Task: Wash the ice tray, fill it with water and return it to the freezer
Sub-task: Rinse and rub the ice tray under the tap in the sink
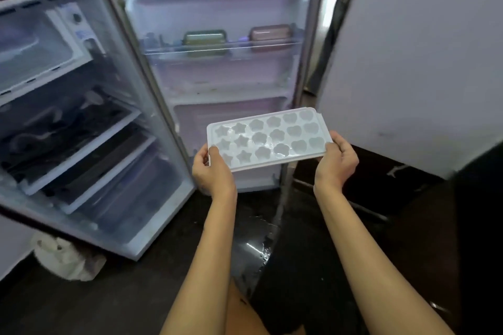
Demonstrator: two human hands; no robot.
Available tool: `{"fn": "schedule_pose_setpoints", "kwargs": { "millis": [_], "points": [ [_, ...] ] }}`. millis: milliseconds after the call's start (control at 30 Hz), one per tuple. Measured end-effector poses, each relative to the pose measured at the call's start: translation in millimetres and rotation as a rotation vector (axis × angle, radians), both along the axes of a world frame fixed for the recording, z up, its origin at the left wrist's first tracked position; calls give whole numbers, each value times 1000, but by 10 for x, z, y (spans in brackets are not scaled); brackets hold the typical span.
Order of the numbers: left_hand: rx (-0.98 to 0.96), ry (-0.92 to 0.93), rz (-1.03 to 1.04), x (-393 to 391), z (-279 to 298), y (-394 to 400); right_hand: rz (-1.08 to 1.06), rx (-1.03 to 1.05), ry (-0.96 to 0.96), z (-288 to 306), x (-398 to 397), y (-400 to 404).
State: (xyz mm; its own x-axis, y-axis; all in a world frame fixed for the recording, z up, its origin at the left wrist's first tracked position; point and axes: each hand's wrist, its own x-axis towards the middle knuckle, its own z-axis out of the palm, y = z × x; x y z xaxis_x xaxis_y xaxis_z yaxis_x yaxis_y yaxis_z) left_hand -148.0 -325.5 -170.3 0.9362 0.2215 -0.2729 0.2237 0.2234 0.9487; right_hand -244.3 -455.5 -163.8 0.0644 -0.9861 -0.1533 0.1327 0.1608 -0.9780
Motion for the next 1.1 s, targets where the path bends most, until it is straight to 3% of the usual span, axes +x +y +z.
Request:
{"fn": "schedule_pose_setpoints", "kwargs": {
  "millis": [600,1100],
  "points": [
    [-36,-17,-802,-2049,136,-2182,-822,-59,-51,152,-2653,-1169],
    [-39,6,-1526,-3486,339,-3501,-1455,-107,-35,385,-3985,-1484]
  ]
}}
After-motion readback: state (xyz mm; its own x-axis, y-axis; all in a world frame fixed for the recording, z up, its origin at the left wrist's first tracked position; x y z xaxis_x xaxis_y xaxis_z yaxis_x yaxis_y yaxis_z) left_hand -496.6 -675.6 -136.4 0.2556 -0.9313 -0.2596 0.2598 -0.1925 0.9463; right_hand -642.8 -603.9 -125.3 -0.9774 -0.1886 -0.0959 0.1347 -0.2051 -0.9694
